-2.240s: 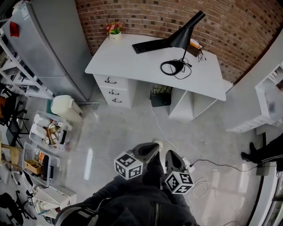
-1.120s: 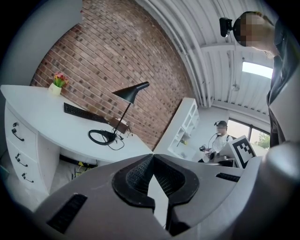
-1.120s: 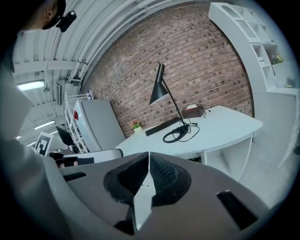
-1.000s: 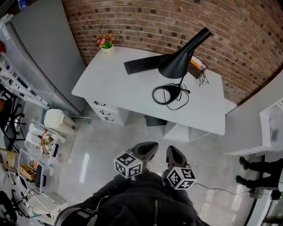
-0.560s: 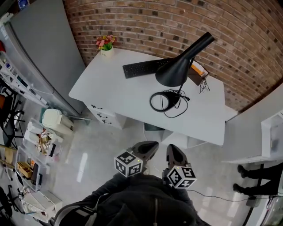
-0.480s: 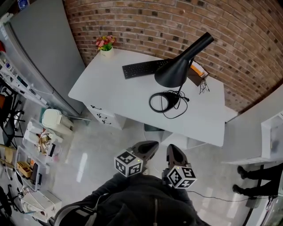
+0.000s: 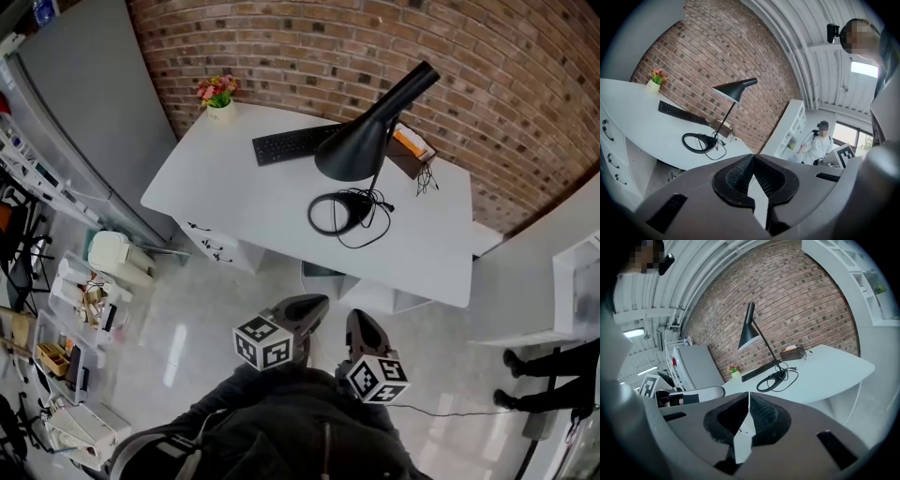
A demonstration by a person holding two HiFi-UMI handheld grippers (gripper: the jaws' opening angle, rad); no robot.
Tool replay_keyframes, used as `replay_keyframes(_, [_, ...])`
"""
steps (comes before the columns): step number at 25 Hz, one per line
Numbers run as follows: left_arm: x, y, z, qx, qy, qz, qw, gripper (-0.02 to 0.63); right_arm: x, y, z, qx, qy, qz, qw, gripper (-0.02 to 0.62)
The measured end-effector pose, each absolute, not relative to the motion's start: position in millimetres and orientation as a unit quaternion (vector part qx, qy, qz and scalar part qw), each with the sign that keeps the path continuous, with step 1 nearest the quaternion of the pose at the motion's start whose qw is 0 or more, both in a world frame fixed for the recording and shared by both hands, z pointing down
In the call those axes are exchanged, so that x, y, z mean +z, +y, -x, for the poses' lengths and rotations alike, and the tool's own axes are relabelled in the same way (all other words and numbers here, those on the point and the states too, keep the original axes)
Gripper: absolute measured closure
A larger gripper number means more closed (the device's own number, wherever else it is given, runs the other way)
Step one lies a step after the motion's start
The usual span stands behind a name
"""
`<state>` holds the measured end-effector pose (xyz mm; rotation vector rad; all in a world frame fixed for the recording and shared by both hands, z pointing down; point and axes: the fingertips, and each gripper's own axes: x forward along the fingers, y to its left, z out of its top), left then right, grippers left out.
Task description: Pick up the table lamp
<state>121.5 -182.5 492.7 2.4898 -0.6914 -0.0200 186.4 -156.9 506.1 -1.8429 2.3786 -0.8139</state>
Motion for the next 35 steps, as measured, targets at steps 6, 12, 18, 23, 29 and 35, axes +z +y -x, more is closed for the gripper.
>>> replay_keyframes(6, [495, -187, -123, -0.008, -0.252, -0.924, 0.288, 0.6, 512, -155, -197, -0.271, 0.749, 0.604, 0.025, 0.581])
replay_keyframes(12, [484, -213, -130, -0.025, -0.244, -0.922, 0.299, 0.6, 511, -173, -208, -0.28, 0.738, 0.613, 0.036, 0.581])
replay_keyframes(18, [467, -257, -130, -0.046, -0.24, -0.924, 0.295, 0.6, 505, -213, -213, -0.276, 0.738, 0.615, 0.039, 0.58])
replay_keyframes(23, [445, -298, -128, -0.07, -0.231, -0.925, 0.293, 0.599, 496, -258, -227, -0.256, 0.734, 0.629, 0.027, 0.58])
replay_keyframes(29, [427, -336, -132, -0.079, -0.192, -0.93, 0.303, 0.538, 482, -316, -249, -0.226, 0.729, 0.646, 0.014, 0.58])
replay_keyframes(35, [426, -358, -137, -0.088, -0.145, -0.928, 0.33, 0.446, 481, -371, -262, -0.181, 0.731, 0.658, -0.009, 0.58])
